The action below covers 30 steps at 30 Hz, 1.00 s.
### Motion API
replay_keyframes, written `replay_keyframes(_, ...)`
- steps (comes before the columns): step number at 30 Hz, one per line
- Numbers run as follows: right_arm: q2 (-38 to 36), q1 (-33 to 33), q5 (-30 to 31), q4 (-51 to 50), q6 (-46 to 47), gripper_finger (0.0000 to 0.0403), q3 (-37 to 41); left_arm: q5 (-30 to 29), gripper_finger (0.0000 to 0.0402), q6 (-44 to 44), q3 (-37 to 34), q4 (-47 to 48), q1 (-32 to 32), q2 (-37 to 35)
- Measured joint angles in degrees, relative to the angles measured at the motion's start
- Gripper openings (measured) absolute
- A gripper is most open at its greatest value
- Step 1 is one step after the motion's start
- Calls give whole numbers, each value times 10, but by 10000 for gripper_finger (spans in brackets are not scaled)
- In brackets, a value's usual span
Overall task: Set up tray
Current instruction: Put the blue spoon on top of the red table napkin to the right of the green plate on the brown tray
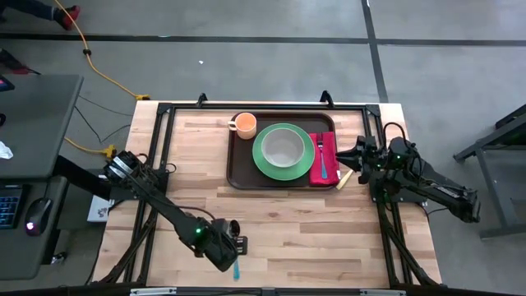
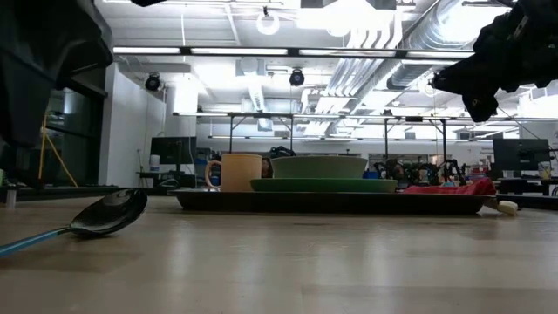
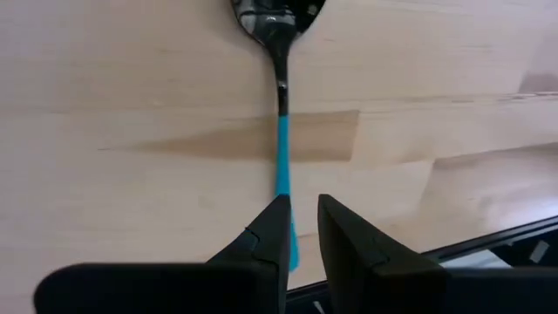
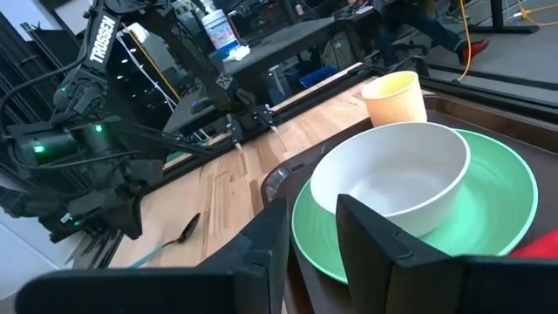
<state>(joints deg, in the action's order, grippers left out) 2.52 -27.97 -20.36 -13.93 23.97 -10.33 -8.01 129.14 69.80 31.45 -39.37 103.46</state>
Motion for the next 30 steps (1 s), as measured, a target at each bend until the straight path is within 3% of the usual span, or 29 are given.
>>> replay_keyframes(25,0,0,-2,-32,0,78,-1,-44,93,18,0,-17,0,0)
replay_keyframes(30,0,0,-4,-36,-5,78,-1,-45,128,18,0,-11,0,0)
